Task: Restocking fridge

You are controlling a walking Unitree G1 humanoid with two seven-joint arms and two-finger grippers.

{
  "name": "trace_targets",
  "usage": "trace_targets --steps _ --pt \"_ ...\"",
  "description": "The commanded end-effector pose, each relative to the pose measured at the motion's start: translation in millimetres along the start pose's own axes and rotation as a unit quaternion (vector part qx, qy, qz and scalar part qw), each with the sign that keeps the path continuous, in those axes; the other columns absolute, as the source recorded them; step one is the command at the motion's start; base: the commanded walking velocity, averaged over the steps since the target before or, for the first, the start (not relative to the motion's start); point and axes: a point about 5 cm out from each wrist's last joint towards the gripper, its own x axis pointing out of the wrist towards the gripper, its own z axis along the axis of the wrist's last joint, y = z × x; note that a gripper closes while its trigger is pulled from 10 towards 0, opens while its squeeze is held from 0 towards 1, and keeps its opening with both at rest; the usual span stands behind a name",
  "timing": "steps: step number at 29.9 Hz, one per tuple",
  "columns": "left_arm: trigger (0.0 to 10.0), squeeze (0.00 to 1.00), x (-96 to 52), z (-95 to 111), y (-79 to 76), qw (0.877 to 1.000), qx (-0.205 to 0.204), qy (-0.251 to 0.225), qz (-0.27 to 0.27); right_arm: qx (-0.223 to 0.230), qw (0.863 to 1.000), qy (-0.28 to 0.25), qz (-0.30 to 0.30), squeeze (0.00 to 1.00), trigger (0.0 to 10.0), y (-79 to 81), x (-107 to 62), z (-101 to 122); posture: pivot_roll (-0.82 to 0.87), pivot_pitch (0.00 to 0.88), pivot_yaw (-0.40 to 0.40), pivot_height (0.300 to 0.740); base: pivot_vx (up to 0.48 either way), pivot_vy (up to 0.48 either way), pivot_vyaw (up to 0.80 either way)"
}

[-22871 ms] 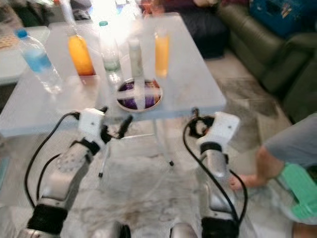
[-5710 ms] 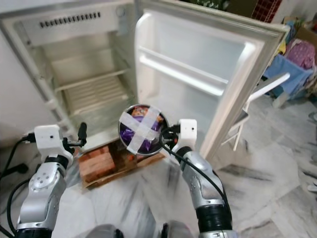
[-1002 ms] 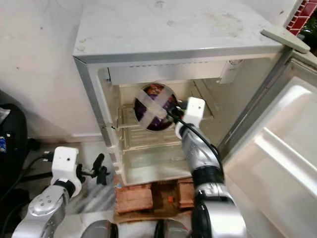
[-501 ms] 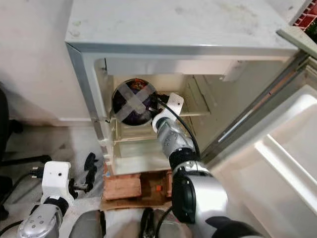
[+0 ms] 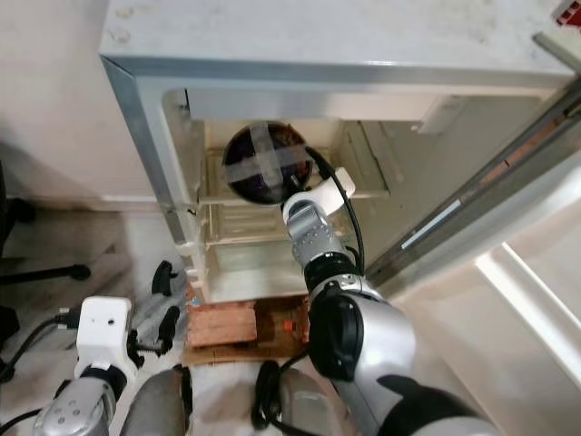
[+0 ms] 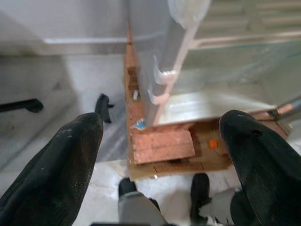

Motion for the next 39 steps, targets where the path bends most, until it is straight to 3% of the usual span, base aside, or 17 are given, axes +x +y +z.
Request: trace_targets --steps 1,8,11,12,19,22,24,30,36,38,39 --pt "10.0 0.0 -4.2 0.2 -1.9 1.0 0.002 0.004 0.002 0.014 0.997 0.072 0.015 0.0 10.0 27.8 -11.5 -56.2 0.33 0.282 -0.18 0.74 0.0 0.0 0.0" --pt "10.0 0.0 -4.1 -1.0 -4.0 1.0 -0.003 0.012 0.006 0.035 0.992 0.106 0.056 0.0 10.0 58.0 -21.1 -76.9 0.32 0.289 -0.192 0.74 0.0 0.0 0.0" --pt "10.0 0.0 -3.9 -2.3 -4.6 1.0 -0.003 0.016 0.008 0.054 0.989 0.119 0.064 0.01 10.0 62.8 -24.1 -83.8 0.32 0.289 -0.194 0.74 0.0 0.0 0.0" --pt "10.0 0.0 -3.8 -2.2 -5.0 1.0 -0.003 0.016 0.008 0.061 0.988 0.121 0.067 1.0 10.0 64.3 -24.8 -85.1 0.32 0.288 -0.199 0.74 0.0 0.0 0.0" --pt "10.0 0.0 -2.7 -2.1 -6.2 1.0 -0.003 0.018 0.012 0.078 0.982 0.143 0.096 1.0 10.0 75.7 -30.2 -94.3 0.32 0.286 -0.21 0.74 0.0 0.0 0.0" --pt "10.0 0.0 -2.4 -2.3 -6.2 1.0 -0.002 0.018 0.016 0.108 0.976 0.149 0.115 1.0 10.0 81.6 -31.7 -94.5 0.32 0.285 -0.216 0.74 0.0 0.0 0.0" --pt "10.0 0.0 -1.5 -2.1 -6.0 1.0 -0.001 0.017 0.019 0.147 0.967 0.155 0.138 1.0 10.0 87.4 -32.3 -91.8 0.32 0.281 -0.22 0.74 0.0 0.0 0.0" --pt "10.0 0.0 3.8 -1.5 -4.5 1.0 0.004 0.014 0.02 0.162 0.952 0.151 0.212 1.0 10.0 103.5 -34.2 -81.1 0.32 0.265 -0.215 0.74 0.0 0.0 0.0" --pt "10.0 0.0 10.0 1.4 -2.8 1.0 0.009 0.007 0.02 0.113 0.957 0.143 0.227 1.0 10.0 93.0 -29.9 -76.0 0.31 0.248 -0.209 0.74 0.0 0.0 0.0" --pt "10.0 0.0 16.4 4.8 -2.1 1.0 0.017 0.002 0.018 0.068 0.964 0.139 0.214 1.0 10.0 70.8 -23.2 -71.7 0.3 0.234 -0.204 0.74 0.0 0.0 0.0" --pt "10.0 0.0 16.4 4.8 -2.1 1.0 0.017 0.002 0.018 0.068 0.964 0.139 0.214 1.0 10.0 70.8 -23.2 -71.7 0.3 0.234 -0.204 0.74 0.0 0.0 0.0"
